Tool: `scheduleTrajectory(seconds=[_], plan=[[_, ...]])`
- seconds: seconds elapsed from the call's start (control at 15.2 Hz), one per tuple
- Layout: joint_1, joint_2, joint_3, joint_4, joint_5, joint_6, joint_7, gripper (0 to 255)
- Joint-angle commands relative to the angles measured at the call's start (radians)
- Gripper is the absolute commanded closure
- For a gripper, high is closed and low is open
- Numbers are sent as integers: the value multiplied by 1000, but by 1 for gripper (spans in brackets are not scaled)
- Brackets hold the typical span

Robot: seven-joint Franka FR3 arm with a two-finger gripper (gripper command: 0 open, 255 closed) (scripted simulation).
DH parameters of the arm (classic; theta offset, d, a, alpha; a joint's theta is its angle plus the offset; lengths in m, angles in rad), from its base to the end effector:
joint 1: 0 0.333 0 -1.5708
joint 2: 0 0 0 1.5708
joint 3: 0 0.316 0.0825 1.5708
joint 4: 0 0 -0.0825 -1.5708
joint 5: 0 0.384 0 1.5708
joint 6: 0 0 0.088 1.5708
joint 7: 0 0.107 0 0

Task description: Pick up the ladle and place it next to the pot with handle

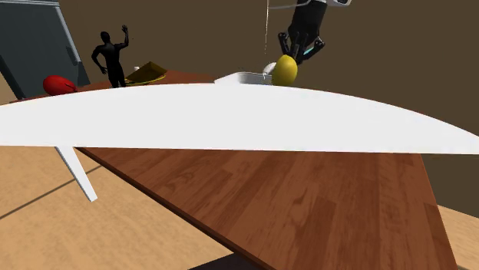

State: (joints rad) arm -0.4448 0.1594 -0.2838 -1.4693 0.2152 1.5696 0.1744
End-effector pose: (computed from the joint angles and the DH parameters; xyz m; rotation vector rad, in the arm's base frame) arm 0.4715 -0.3723 0.5850 -2.6641 1.2971 0.0060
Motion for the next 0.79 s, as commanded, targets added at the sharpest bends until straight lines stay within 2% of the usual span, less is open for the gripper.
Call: scheduleTrajectory(seconds=[0.0, 0.2, 0.73], plan=[[-28, 101, -11, 142, 28, -50, -24, 255], [-87, 272, -14, 391, 76, -139, -46, 255], [-65, 229, -13, 217, 62, -8, -65, 255]])
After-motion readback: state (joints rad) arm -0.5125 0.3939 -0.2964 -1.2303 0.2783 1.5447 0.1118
